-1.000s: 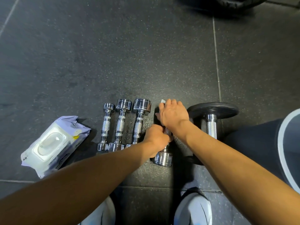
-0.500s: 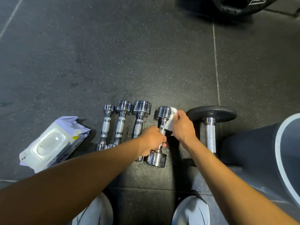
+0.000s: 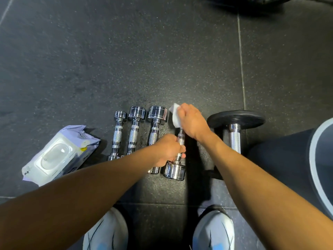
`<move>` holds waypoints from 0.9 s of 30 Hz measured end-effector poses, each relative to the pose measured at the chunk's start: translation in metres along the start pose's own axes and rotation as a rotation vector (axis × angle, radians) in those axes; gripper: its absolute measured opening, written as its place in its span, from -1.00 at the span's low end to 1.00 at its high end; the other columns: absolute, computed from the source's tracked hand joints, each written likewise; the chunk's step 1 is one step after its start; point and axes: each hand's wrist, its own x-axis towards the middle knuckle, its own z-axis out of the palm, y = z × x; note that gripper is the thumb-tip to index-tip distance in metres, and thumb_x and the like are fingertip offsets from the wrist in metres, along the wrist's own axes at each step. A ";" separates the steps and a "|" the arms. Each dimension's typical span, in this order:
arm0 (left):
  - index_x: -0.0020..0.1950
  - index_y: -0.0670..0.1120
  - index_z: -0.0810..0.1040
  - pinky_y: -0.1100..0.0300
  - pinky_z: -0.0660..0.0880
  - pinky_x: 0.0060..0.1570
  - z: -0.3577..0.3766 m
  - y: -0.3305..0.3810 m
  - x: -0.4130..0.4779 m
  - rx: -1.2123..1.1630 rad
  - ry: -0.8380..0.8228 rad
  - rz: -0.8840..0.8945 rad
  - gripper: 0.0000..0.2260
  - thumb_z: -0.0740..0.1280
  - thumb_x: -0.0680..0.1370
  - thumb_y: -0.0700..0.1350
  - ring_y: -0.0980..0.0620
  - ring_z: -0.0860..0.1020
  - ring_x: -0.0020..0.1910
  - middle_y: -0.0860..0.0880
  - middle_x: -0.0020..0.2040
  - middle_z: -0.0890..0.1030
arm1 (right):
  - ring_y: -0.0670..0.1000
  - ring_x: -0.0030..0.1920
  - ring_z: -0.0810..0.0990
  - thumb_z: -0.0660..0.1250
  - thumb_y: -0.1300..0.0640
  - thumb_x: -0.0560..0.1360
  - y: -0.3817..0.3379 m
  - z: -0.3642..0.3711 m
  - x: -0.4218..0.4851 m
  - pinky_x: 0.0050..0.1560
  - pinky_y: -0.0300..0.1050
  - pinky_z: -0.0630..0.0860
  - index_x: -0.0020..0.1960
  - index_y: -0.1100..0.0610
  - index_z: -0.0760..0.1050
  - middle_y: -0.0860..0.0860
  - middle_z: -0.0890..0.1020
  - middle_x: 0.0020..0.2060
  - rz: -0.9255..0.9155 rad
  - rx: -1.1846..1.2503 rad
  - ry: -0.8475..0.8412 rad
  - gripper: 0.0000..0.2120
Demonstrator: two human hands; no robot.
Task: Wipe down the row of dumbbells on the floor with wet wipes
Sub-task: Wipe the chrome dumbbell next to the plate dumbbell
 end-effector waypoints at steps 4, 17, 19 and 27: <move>0.38 -0.17 0.38 0.11 0.56 -0.11 -0.001 0.000 0.000 -0.045 -0.023 -0.027 -0.69 0.31 0.64 -0.29 -0.01 0.66 0.04 -0.18 0.21 0.62 | 0.18 0.01 0.55 0.00 0.05 0.67 -0.005 -0.004 -0.006 0.03 0.03 0.46 0.03 0.20 0.49 0.16 0.62 0.01 0.366 0.285 0.053 -0.66; 0.37 -0.27 0.47 -0.08 0.53 0.31 -0.019 0.018 -0.010 0.042 -0.079 -0.084 -0.64 0.28 0.56 -0.27 -0.16 0.59 0.26 -0.22 0.30 0.60 | 0.03 -0.44 0.46 0.19 0.16 0.68 -0.004 0.019 -0.128 -0.37 -0.12 0.22 -0.03 0.12 0.35 0.01 0.51 -0.35 0.096 0.127 -0.022 -0.89; 0.34 -0.25 0.47 -0.15 0.54 0.29 -0.020 0.021 -0.013 0.082 -0.077 -0.085 -0.66 0.26 0.58 -0.18 -0.17 0.61 0.22 -0.23 0.28 0.61 | 0.00 -0.39 0.49 0.23 0.19 0.65 0.001 0.023 -0.150 -0.35 -0.16 0.37 0.07 0.09 0.42 -0.03 0.52 -0.30 0.076 0.142 -0.044 -0.98; 0.16 -0.24 0.48 0.02 0.62 -0.09 -0.018 0.024 -0.014 0.115 -0.038 -0.070 -0.87 0.28 0.64 -0.22 -0.12 0.61 0.03 -0.21 0.16 0.58 | -0.15 0.62 -0.07 0.03 0.43 0.59 0.001 0.048 -0.223 0.53 -0.38 -0.11 0.64 0.03 -0.04 -0.09 -0.04 0.63 -0.073 0.184 -0.150 -0.30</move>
